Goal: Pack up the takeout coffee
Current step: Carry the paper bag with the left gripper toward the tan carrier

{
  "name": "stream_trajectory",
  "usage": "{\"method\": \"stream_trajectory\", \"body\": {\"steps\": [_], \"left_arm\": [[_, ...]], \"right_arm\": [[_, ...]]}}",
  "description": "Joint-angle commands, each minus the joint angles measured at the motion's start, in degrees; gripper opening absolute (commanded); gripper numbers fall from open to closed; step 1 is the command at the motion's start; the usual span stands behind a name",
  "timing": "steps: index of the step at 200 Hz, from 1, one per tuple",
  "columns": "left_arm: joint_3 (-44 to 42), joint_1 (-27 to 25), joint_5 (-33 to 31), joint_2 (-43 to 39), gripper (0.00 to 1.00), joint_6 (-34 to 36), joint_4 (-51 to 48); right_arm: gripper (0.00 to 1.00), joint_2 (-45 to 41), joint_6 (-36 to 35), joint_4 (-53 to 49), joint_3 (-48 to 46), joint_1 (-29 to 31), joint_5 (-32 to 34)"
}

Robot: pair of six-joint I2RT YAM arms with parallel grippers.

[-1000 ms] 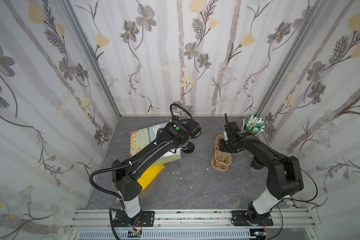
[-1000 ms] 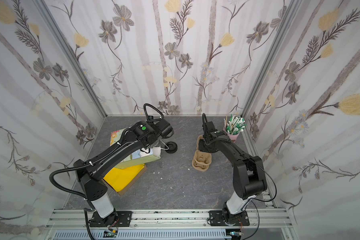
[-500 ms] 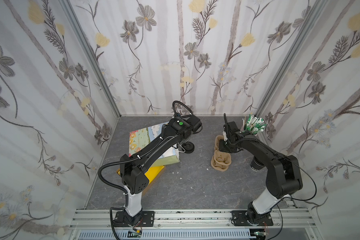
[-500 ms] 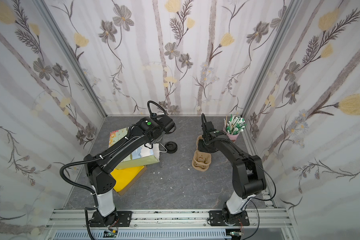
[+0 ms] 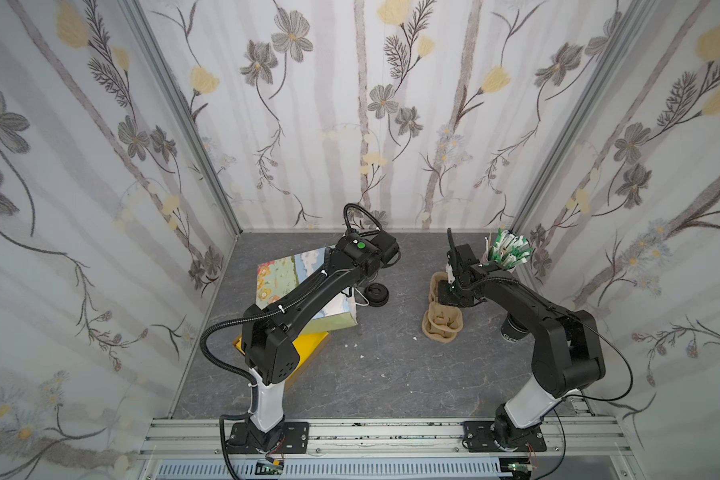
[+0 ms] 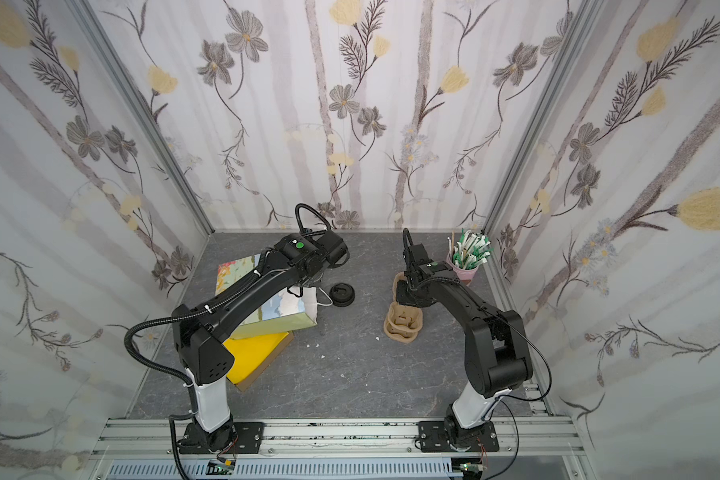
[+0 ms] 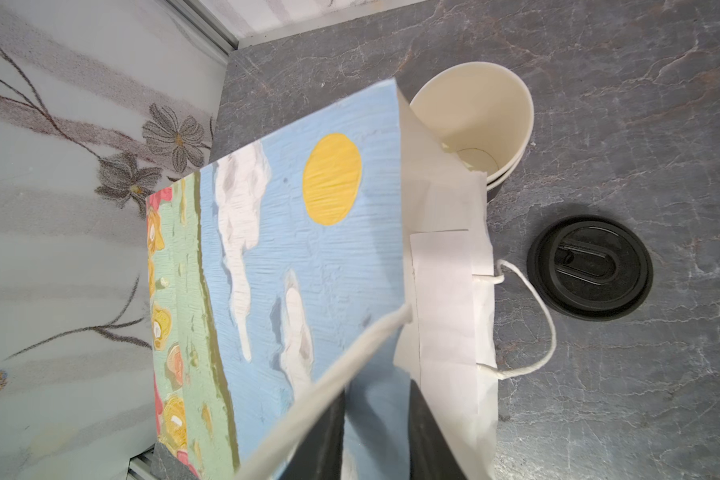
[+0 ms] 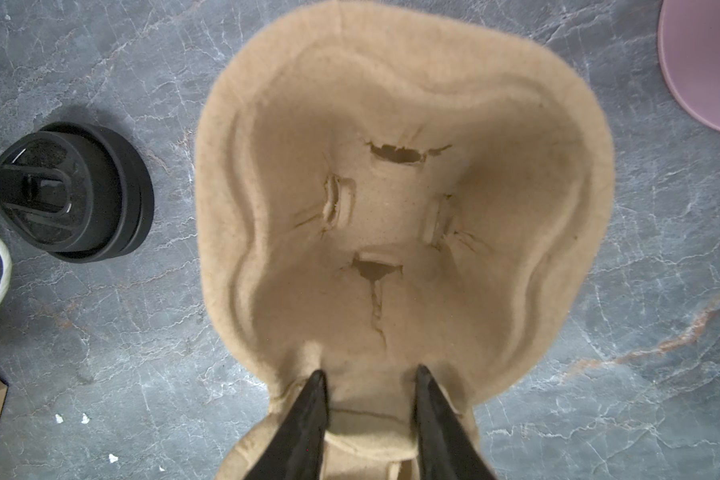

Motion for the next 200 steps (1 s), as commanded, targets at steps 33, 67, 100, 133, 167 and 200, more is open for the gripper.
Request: {"method": "stream_trajectory", "body": {"steps": [33, 67, 100, 133, 167, 200], "left_arm": [[0.68, 0.63, -3.1, -0.72, 0.0, 0.57, -1.63], [1.9, 0.57, -1.63, -3.2, 0.0, 0.33, -1.71], [3.15, 0.77, 2.17, -7.28, 0.0, -1.74, -1.72], [2.47, 0.77, 4.72, -11.9, 0.0, -4.22, -1.72], [3.85, 0.77, 6.17, -15.39, 0.0, -6.31, -1.63], [9.31, 0.74, 11.36, -16.58, 0.0, -5.94, -1.41]], "right_arm": [[0.35, 0.32, -0.29, 1.17, 0.71, -0.08, -1.36], [0.35, 0.39, -0.55, 0.99, 0.72, -0.08, -1.43], [0.35, 0.42, -0.64, 0.77, 0.94, -0.16, -1.41], [0.35, 0.8, -0.75, 0.53, 1.7, -0.08, -1.35], [0.35, 1.39, -0.9, 0.19, 2.86, -0.14, -1.26], [0.35, 1.86, -1.11, -0.08, 3.68, -0.13, -1.48]]}}
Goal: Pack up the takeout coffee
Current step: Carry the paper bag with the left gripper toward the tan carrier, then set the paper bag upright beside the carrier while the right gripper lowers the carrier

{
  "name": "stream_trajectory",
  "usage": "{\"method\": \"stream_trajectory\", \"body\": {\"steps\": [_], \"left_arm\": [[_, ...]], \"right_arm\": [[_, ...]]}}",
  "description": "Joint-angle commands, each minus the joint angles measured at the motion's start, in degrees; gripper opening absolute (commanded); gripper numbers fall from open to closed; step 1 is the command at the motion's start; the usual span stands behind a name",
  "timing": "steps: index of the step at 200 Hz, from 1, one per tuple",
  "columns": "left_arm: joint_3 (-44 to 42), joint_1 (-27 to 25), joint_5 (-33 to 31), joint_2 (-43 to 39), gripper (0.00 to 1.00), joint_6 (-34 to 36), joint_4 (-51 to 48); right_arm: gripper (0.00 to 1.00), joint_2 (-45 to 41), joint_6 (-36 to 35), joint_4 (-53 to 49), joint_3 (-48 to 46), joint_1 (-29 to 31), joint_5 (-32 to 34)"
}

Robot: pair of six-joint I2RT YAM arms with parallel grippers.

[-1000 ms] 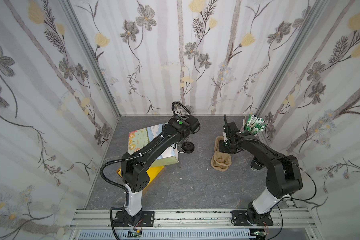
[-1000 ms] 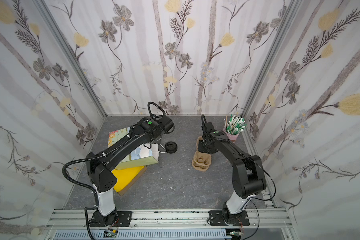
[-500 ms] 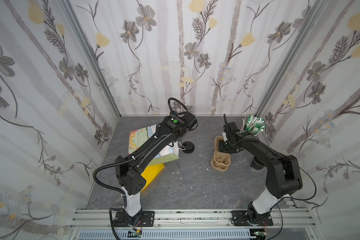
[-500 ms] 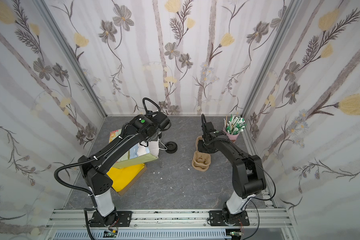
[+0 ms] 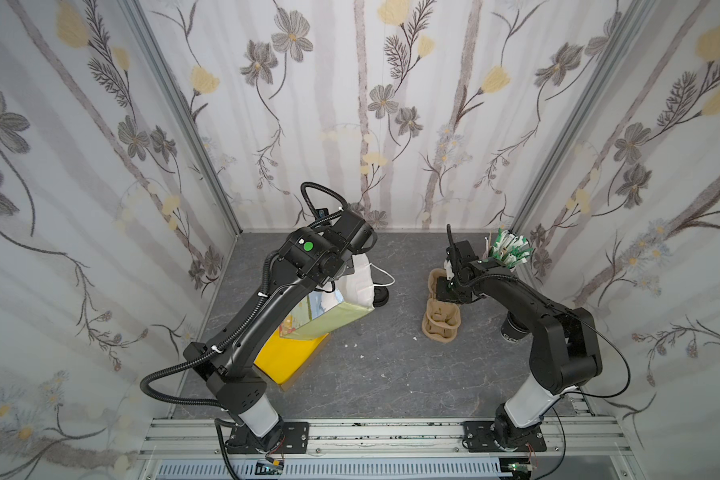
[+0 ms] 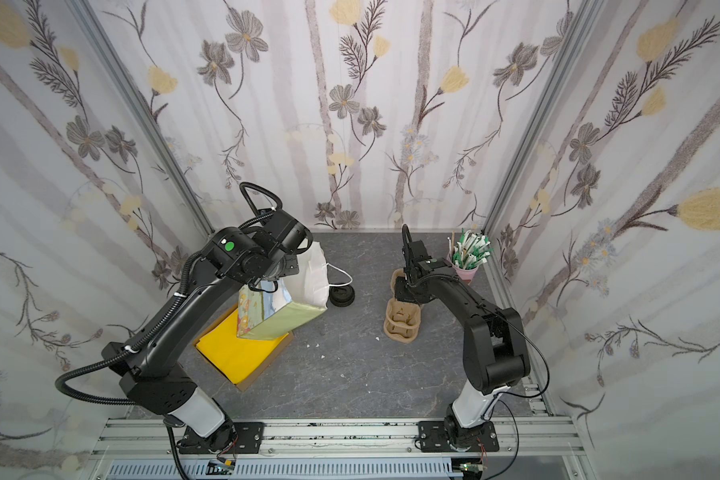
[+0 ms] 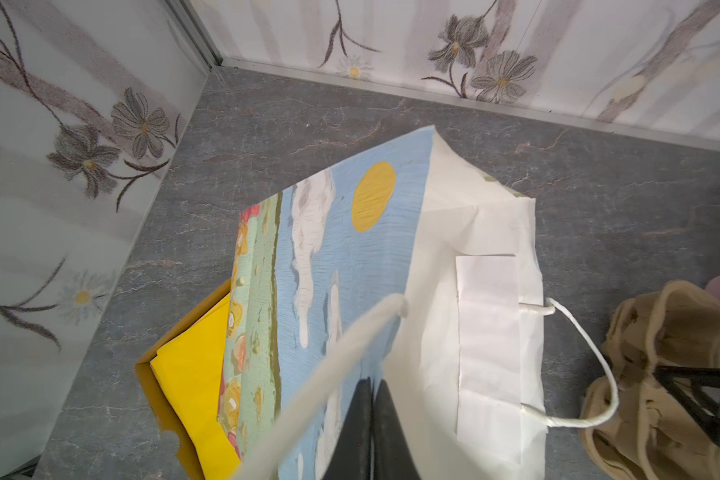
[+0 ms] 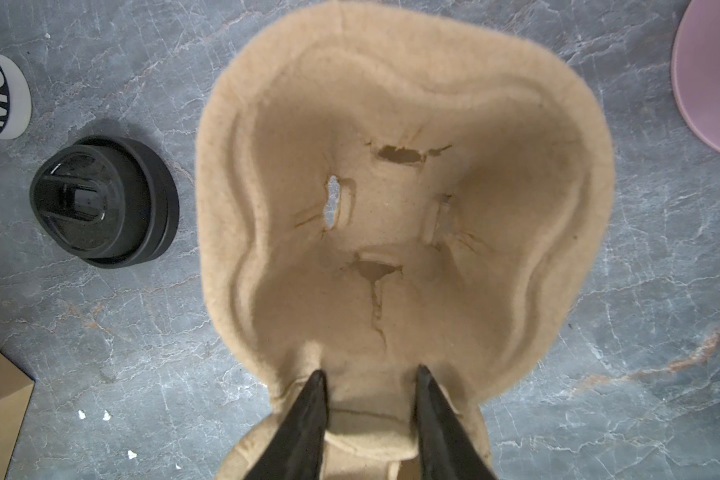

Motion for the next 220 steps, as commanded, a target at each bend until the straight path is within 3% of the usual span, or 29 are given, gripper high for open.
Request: {"method": "stream_trajectory", "body": {"steps": [1, 41, 75, 120, 172, 220], "left_arm": [[3.28, 0.01, 3.69, -0.98, 0.0, -1.24, -0.17], [4.36, -0.16, 13.15, -3.61, 0.0, -1.34, 2.11], [-0.79, -1.33, 23.05, -6.98, 0.0, -2.55, 8.66], [-10.19, -3.11, 24.17, -11.58, 0.0, -6.66, 14.74], [-31.53, -3.98, 26.43, -21.32, 0.0, -12.42, 29.52], [-38.69, -4.09, 25.9, -25.5, 0.0, -12.79, 32.24]], "right_arm": [[0.36, 0.44, -0.57, 0.34, 0.83, -0.05, -0.36], [0.35, 0.81, -0.91, 0.21, 1.11, -0.04, -0.82], [0.36, 1.0, -1.42, 0.05, 1.52, -0.05, -1.08], [0.35, 1.17, -1.7, -0.75, 1.74, -0.12, -1.95], [0.36, 0.85, -0.93, -2.37, 2.14, -0.09, -1.76], [0.35, -0.1, 1.5, -4.58, 2.36, 0.08, 0.27]]}}
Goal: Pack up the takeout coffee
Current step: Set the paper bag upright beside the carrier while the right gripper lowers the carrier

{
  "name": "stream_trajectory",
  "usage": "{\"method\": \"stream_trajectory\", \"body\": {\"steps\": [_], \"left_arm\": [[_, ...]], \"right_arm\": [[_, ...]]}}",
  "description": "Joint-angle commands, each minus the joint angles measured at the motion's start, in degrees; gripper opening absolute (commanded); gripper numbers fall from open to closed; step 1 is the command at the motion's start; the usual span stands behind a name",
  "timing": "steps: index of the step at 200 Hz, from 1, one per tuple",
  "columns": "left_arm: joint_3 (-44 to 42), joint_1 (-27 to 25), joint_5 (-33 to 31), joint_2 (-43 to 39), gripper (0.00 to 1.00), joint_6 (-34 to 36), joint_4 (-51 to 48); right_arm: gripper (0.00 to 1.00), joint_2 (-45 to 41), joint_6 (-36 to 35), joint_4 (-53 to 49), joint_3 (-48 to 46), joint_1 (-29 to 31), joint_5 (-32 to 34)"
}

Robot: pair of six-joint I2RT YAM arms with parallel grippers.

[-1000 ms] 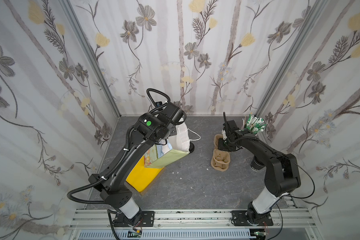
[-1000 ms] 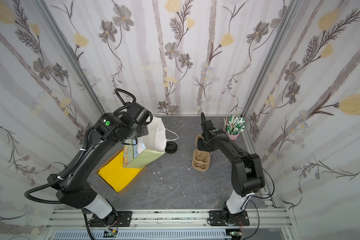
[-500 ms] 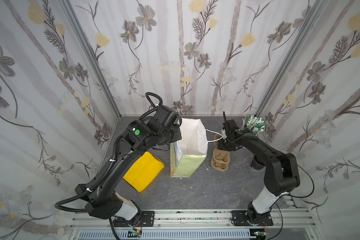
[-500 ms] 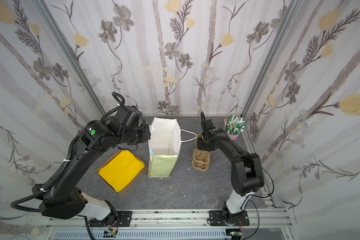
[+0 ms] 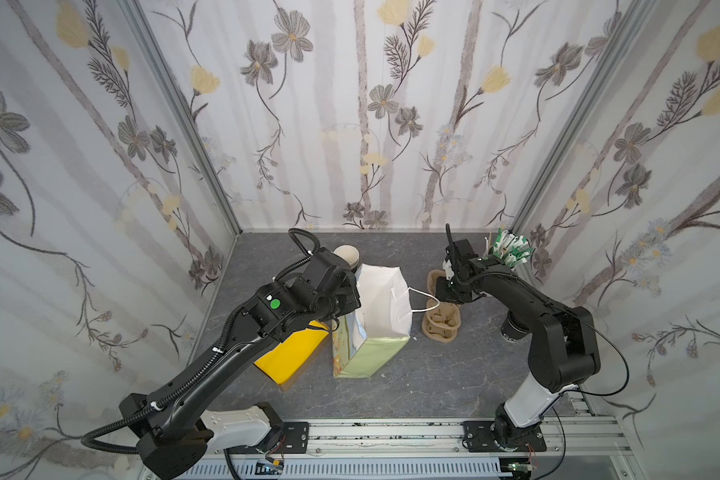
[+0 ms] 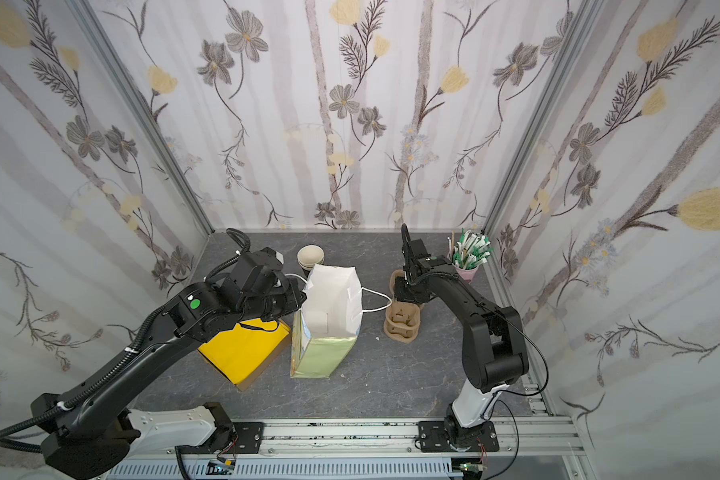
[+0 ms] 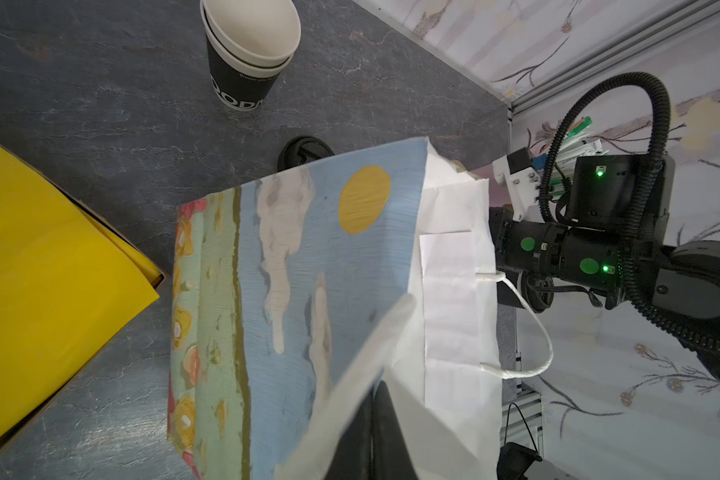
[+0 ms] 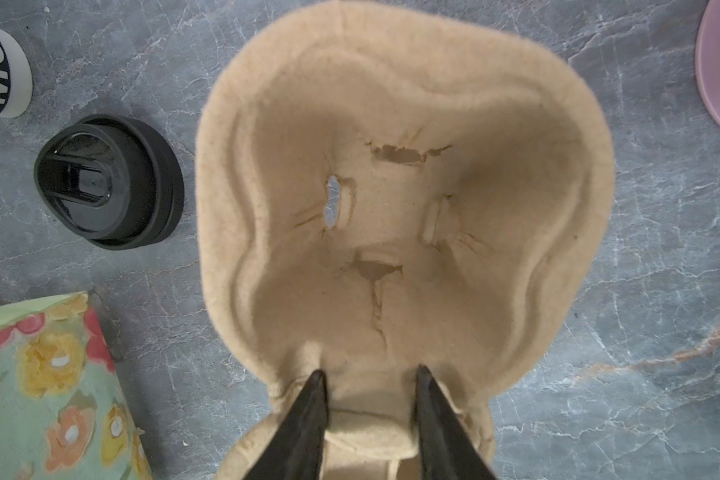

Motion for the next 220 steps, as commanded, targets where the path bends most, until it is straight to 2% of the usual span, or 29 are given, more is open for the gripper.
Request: {"method": "stream_trajectory", "body": {"steps": [1, 25, 70, 92, 131, 150, 181, 220], "left_arm": [[-1.86, -0.01, -0.05, -1.0, 0.0, -1.12, 4.61], [-4.16, -0.01, 0.63, -2.82, 0.0, -1.22, 4.81], [-11.05, 0.14, -2.26, -8.32, 0.0, -2.79, 4.9], [-13.6, 0.38, -1.92, -10.11, 0.18, -2.35, 4.95], [-17.13, 1.06, -0.24, -12.43, 0.22, -0.6, 4.99], [-18.04, 1.77, 1.22, -12.54, 0.19, 0.44, 4.92], [-18.56, 1.61, 2.19, -11.81, 0.0, -0.71, 4.99], [-18.45, 1.44, 1.23, -11.07, 0.0, -4.29, 5.07]], "right_arm": [[0.36, -0.59, 1.83, -1.41, 0.8, 0.13, 1.72], [0.36, -1.78, 3.75, -3.52, 1.77, 1.06, 2.8], [0.36, -4.31, 7.68, -7.48, 3.15, 3.47, 4.57], [0.36, -5.47, 9.81, -8.82, 3.25, 4.72, 5.53], [0.36, -7.33, 11.94, -10.34, 3.65, 6.11, 5.83], [0.36, -7.72, 11.06, -11.45, 4.64, 6.16, 6.07], [0.36, -7.98, 8.56, -13.11, 6.19, 6.15, 6.66], [0.36, -9.4, 5.16, -13.31, 4.58, 6.04, 7.53]]}}
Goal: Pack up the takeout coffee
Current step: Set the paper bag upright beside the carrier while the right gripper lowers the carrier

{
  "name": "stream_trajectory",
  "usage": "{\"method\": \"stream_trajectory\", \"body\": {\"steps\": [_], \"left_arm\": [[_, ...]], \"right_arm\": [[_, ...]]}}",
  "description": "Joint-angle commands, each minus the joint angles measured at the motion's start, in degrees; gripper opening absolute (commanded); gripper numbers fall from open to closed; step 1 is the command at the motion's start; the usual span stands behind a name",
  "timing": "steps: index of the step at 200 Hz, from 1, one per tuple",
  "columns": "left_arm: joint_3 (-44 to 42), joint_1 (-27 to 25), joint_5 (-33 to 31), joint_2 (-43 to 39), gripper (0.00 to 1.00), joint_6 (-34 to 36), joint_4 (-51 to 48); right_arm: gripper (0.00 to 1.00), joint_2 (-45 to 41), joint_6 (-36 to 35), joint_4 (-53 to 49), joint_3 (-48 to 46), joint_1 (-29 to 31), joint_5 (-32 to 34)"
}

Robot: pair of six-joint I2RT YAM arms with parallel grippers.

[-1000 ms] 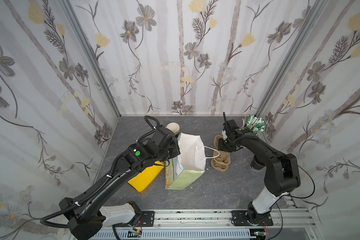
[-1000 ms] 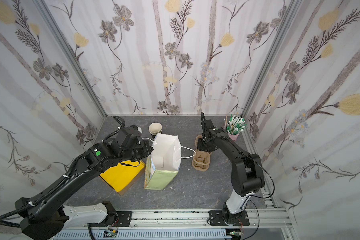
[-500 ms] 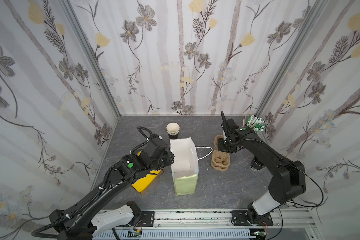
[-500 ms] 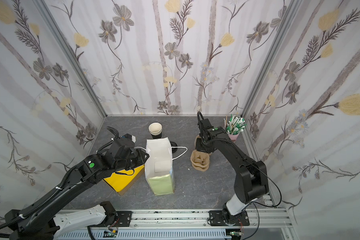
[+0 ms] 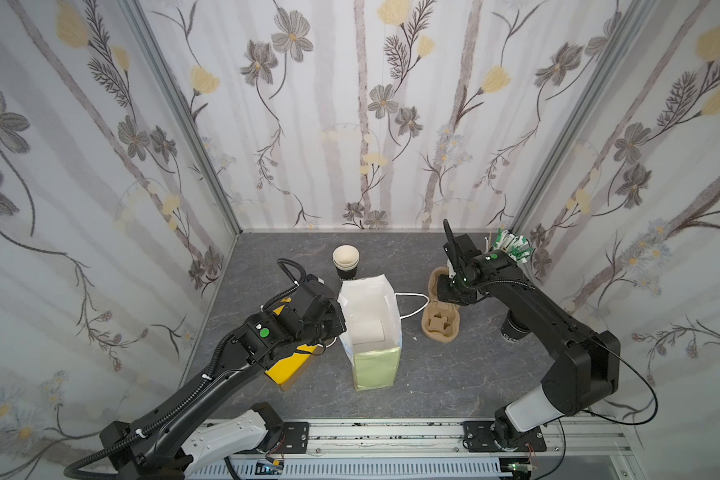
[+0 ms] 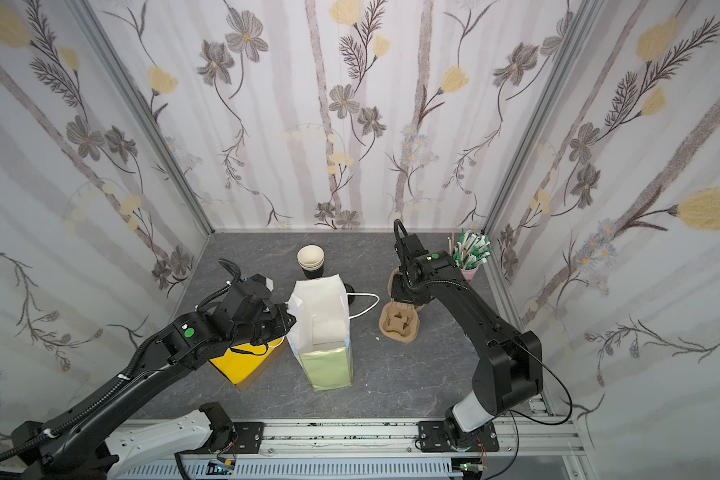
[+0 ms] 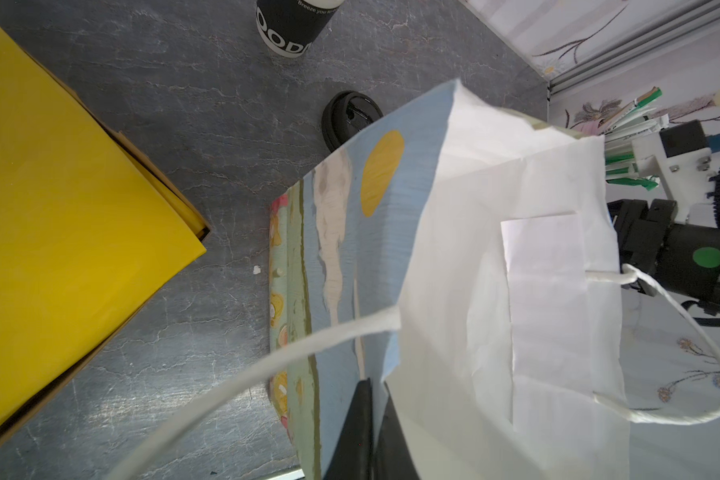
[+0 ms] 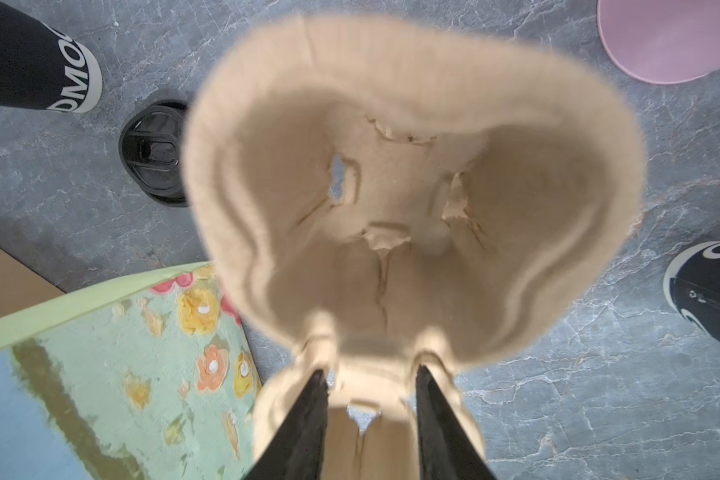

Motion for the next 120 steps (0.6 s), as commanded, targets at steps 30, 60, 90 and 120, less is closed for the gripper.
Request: {"method": "stream_trajectory", "body": {"steps": [30, 60, 90, 120], "left_arm": [[-0.59, -0.96, -2.67, -0.4, 0.0, -5.7, 0.23], [-0.64, -1.09, -3.83, -1.43, 0.0, -3.7, 0.2], [-1.42, -1.08, -3.72, -2.44, 0.0, -2.86, 0.23], [-2.3, -1.07, -3.91, -3.61, 0.0, -3.38, 0.31]], "right_arm": [[0.37, -1.66, -3.24, 1.01, -1.19, -0.23, 2.78], [0.39, 1.05, -0.52, 2.95, -0.82, -0.42, 3.07], [0.43, 1.74, 2.72, 6.28, -1.99, -0.39, 4.84], [0.44, 4.34, 3.93, 8.73, -3.54, -0.54, 5.49]]}}
